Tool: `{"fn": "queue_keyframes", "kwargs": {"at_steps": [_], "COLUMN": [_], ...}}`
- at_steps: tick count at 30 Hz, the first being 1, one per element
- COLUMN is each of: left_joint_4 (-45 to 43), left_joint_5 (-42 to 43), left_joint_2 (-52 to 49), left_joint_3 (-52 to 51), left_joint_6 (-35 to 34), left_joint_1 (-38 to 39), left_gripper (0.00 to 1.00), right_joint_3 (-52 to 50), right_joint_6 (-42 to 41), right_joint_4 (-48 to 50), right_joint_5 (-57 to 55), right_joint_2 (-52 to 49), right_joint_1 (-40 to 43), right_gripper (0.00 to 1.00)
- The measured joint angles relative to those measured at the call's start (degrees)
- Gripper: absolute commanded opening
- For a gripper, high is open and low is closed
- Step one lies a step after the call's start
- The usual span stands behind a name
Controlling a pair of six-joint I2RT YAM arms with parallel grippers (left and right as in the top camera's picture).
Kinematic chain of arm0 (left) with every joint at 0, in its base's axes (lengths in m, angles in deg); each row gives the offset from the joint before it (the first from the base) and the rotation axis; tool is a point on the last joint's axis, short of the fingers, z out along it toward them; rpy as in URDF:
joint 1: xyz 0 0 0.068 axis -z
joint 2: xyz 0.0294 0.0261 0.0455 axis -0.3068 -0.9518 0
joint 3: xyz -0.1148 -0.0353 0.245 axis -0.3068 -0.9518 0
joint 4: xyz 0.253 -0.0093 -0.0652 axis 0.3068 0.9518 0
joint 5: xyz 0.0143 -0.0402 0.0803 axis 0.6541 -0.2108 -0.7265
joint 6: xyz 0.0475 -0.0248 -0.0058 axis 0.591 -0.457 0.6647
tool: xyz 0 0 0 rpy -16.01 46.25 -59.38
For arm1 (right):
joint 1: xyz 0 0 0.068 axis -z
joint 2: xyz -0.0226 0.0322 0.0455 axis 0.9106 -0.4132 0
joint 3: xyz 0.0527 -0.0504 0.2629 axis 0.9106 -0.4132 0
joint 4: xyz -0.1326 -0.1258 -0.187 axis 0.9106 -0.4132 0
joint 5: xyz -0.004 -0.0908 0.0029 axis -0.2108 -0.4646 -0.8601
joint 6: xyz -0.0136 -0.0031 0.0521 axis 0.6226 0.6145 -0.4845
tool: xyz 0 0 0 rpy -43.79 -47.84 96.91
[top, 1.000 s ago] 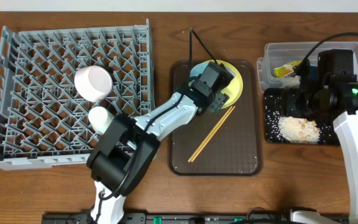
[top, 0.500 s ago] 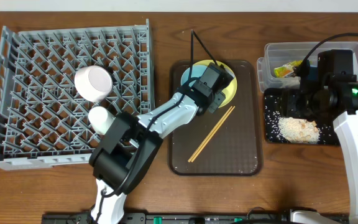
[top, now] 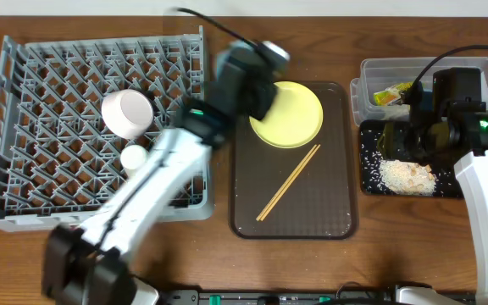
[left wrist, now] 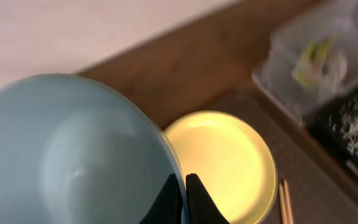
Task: Sort waste into correct bins and load items into the dishwasher rack
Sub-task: 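Carry the blue bowl with the left gripper over the dish rack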
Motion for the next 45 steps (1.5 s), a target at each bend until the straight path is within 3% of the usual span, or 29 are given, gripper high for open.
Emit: {"fn": "queue_keyframes", "kwargs": {"at_steps": [8, 17, 31, 39, 45], "left_joint_4": [-2.6, -8.4, -18.9, -19.7, -27.5], "left_joint_5": [24.7, 49.1, 65.9, 69.2, 70.3], "left_joint_2": [-1.5, -10.2, -21.6, -22.5, -22.6], "left_joint_3": [0.0, 0.0, 0.0, 0.0, 0.0], "left_joint_6": [-7.3, -13.6, -22.7, -24.0, -34.6], "left_joint_1": [-21.7, -31.9, -40.1, -41.0, -42.3], "left_gripper": [0.06, 0.06, 0.06, 0.06, 0.06], "right_joint_3": [0.0, 0.0, 0.0, 0.0, 0.0], "right_joint_6": [0.0, 0.0, 0.0, 0.0, 0.0], "right_joint_4": [0.0, 0.0, 0.0, -0.2, -0.2], "right_joint_5": [0.0, 0.0, 0.0, 0.0, 0.0], "right_joint_2": [0.0, 0.0, 0.0, 0.0, 0.0], "right_joint_1": [0.0, 0.0, 0.0, 0.0, 0.0], "right_gripper": [0.52, 0.52, 0.52, 0.52, 0.52]}}
